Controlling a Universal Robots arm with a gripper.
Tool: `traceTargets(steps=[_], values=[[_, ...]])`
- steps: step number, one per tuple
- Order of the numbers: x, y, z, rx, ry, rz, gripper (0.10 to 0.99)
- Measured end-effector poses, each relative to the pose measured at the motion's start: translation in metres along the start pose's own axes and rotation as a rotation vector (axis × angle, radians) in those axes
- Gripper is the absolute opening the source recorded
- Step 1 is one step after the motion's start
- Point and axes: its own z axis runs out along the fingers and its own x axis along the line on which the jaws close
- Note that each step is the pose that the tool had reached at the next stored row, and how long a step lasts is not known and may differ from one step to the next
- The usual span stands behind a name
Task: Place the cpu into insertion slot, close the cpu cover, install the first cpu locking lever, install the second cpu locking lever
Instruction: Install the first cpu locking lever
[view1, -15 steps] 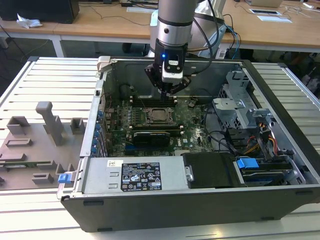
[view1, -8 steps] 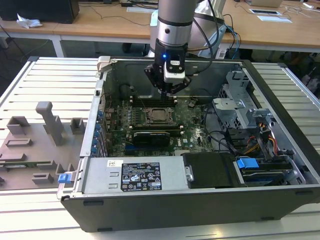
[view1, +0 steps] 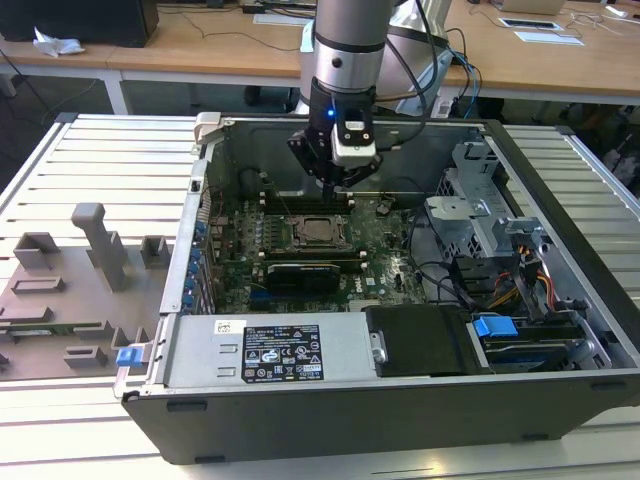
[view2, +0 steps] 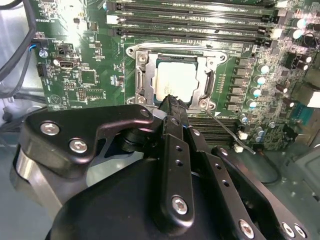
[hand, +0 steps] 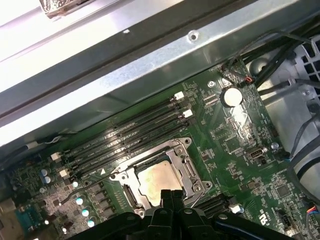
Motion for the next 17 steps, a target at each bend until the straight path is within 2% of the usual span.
traceTargets(steps=[17], values=[[0.0,0.0,0.0,0.002,-0.0025,-0.133,0.106]])
